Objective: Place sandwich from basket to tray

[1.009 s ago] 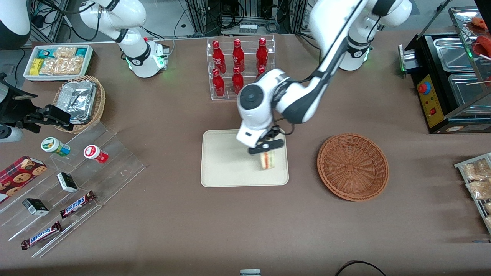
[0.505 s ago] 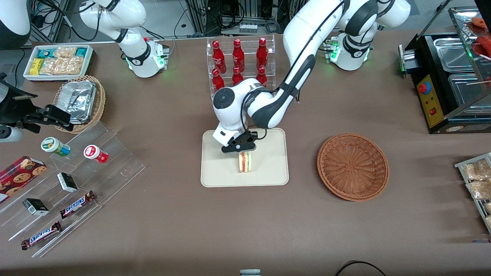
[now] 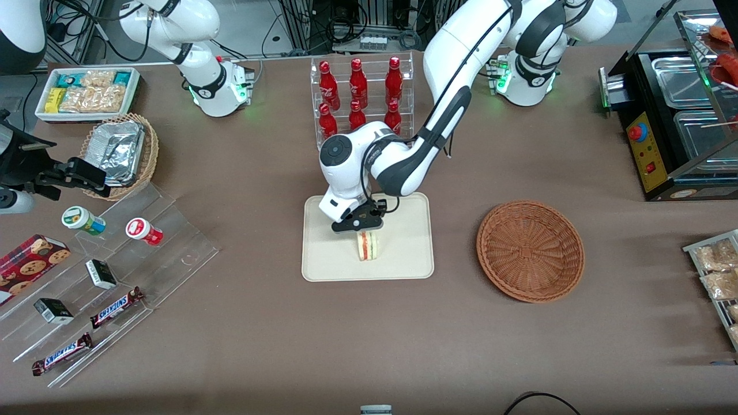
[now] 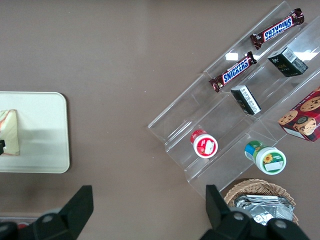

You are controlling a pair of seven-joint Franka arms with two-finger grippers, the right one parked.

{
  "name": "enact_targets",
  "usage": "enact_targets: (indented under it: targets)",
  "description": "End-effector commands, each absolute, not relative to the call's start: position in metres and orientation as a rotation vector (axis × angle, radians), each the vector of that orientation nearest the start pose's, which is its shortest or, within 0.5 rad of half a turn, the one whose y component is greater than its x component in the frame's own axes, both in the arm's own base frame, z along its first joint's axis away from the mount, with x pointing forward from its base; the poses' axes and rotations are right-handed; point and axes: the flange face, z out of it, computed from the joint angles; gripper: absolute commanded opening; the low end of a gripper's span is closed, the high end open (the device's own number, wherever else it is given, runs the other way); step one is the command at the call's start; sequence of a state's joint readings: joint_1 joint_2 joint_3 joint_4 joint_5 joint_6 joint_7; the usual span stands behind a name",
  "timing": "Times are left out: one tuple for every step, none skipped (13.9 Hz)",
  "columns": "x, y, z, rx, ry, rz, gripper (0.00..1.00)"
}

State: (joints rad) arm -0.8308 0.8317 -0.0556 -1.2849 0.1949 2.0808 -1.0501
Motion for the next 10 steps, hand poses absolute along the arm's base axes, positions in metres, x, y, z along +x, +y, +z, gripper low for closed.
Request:
enact_targets:
  targets:
    - [0.507,-0.545,0.314,-3.083,-0.267,-0.109,1.00]
    - [0.510,-0.533,0.345,-3.098,-0.341,-0.035,1.00]
    - [0.510,-0.524,0.374,-3.091,-0.361,-0.023,1.00]
    - [0.518,-0.504,0.403,-3.078,-0.410,-0.017,1.00]
    - [0.521,-0.487,0.426,-3.066,-0.447,-0.010,1.00]
    - [0.521,-0.475,0.449,-3.057,-0.469,-0.005,1.00]
    - [0.526,-0.454,0.470,-3.034,-0.526,0.011,1.00]
    - [0.529,-0.432,0.491,-3.014,-0.580,0.027,1.00]
    - [0.529,-0.414,0.512,-3.000,-0.611,0.036,1.00]
    - [0.534,-0.389,0.528,-2.977,-0.649,0.055,1.00]
